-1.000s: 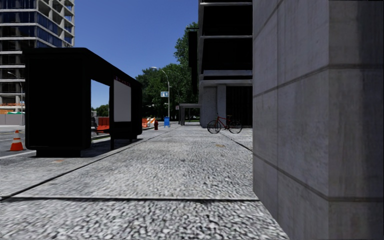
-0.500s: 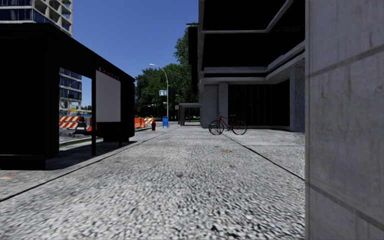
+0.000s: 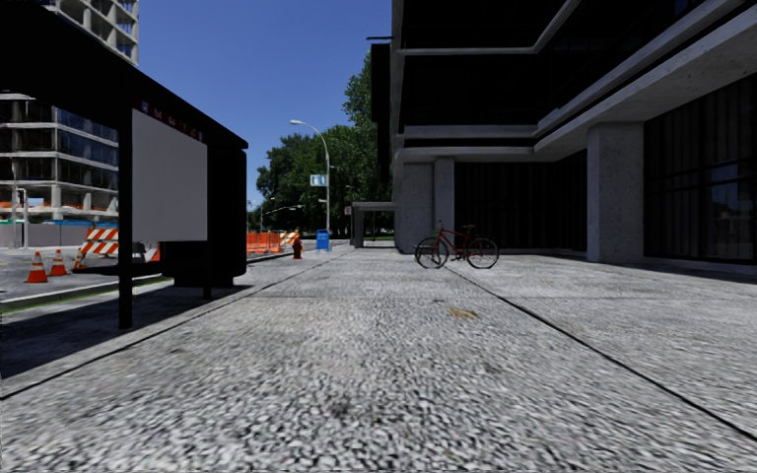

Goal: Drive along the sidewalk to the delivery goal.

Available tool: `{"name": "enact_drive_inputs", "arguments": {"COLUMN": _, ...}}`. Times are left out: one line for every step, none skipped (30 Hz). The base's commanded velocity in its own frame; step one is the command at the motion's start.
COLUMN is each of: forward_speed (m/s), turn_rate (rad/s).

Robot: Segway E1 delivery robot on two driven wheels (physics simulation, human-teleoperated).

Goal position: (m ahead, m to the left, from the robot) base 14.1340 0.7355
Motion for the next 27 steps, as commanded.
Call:
{"name": "enact_drive_inputs", "arguments": {"forward_speed": 2.00, "turn_rate": 0.00}}
{"name": "enact_drive_inputs", "arguments": {"forward_speed": 2.00, "turn_rate": 0.00}}
{"name": "enact_drive_inputs", "arguments": {"forward_speed": 2.00, "turn_rate": 0.00}}
{"name": "enact_drive_inputs", "arguments": {"forward_speed": 2.00, "turn_rate": 0.00}}
{"name": "enact_drive_inputs", "arguments": {"forward_speed": 2.00, "turn_rate": 0.00}}
{"name": "enact_drive_inputs", "arguments": {"forward_speed": 2.00, "turn_rate": 0.00}}
{"name": "enact_drive_inputs", "arguments": {"forward_speed": 2.00, "turn_rate": 0.00}}
{"name": "enact_drive_inputs", "arguments": {"forward_speed": 2.00, "turn_rate": 0.00}}
{"name": "enact_drive_inputs", "arguments": {"forward_speed": 2.00, "turn_rate": 0.00}}
{"name": "enact_drive_inputs", "arguments": {"forward_speed": 2.00, "turn_rate": 0.00}}
{"name": "enact_drive_inputs", "arguments": {"forward_speed": 2.00, "turn_rate": 0.00}}
{"name": "enact_drive_inputs", "arguments": {"forward_speed": 2.00, "turn_rate": 0.00}}
{"name": "enact_drive_inputs", "arguments": {"forward_speed": 2.00, "turn_rate": 0.00}}
{"name": "enact_drive_inputs", "arguments": {"forward_speed": 2.00, "turn_rate": 0.00}}
{"name": "enact_drive_inputs", "arguments": {"forward_speed": 2.00, "turn_rate": 0.00}}
{"name": "enact_drive_inputs", "arguments": {"forward_speed": 2.00, "turn_rate": 0.00}}
{"name": "enact_drive_inputs", "arguments": {"forward_speed": 2.00, "turn_rate": 0.00}}
{"name": "enact_drive_inputs", "arguments": {"forward_speed": 2.00, "turn_rate": 0.00}}
{"name": "enact_drive_inputs", "arguments": {"forward_speed": 2.00, "turn_rate": 0.00}}
{"name": "enact_drive_inputs", "arguments": {"forward_speed": 2.00, "turn_rate": 0.00}}
{"name": "enact_drive_inputs", "arguments": {"forward_speed": 2.00, "turn_rate": 0.00}}
{"name": "enact_drive_inputs", "arguments": {"forward_speed": 2.00, "turn_rate": 0.00}}
{"name": "enact_drive_inputs", "arguments": {"forward_speed": 2.00, "turn_rate": 0.00}}
{"name": "enact_drive_inputs", "arguments": {"forward_speed": 2.00, "turn_rate": 0.00}}
{"name": "enact_drive_inputs", "arguments": {"forward_speed": 2.00, "turn_rate": 0.00}}
{"name": "enact_drive_inputs", "arguments": {"forward_speed": 2.00, "turn_rate": 0.00}}
{"name": "enact_drive_inputs", "arguments": {"forward_speed": 2.00, "turn_rate": 0.00}}
